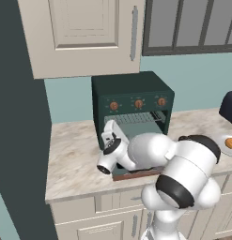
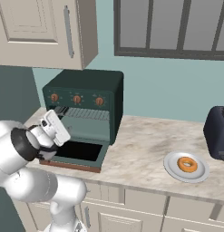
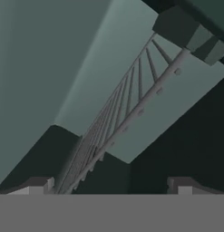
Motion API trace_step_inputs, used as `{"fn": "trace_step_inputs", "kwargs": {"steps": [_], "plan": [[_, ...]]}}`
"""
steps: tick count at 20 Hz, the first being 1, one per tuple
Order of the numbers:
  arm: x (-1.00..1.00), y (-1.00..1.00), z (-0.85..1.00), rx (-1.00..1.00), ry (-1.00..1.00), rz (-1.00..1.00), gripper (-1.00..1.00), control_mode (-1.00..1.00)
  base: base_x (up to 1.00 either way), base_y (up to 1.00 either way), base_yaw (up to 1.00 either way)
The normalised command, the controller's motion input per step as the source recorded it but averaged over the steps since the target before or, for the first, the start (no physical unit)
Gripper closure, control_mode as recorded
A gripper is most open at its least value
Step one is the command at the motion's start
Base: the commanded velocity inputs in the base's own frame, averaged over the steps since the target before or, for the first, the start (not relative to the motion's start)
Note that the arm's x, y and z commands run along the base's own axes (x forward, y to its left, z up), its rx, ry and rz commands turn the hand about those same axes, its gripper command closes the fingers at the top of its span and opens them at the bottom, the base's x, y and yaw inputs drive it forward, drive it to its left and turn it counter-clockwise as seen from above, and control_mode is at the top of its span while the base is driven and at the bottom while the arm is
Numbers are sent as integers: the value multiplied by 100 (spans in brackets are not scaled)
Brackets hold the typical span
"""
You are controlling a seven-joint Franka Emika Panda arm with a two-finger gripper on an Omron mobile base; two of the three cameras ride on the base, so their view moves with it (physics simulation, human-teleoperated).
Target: Pick up the bagel from the plate, place it on the toaster oven rack, close the door, and set the timer.
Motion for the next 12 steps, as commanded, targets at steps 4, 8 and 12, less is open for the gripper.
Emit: {"fn": "trace_step_inputs", "kwargs": {"steps": [4, 8, 12], "plan": [[32, 0, 0, -5, 0, 1, -100, -100, 0, 0, 0], [35, 0, 0, -5, 2, 1, -100, -100, 0, 0, 0], [38, 0, -1, -5, 3, 2, -100, -100, 0, 0, 0]]}}
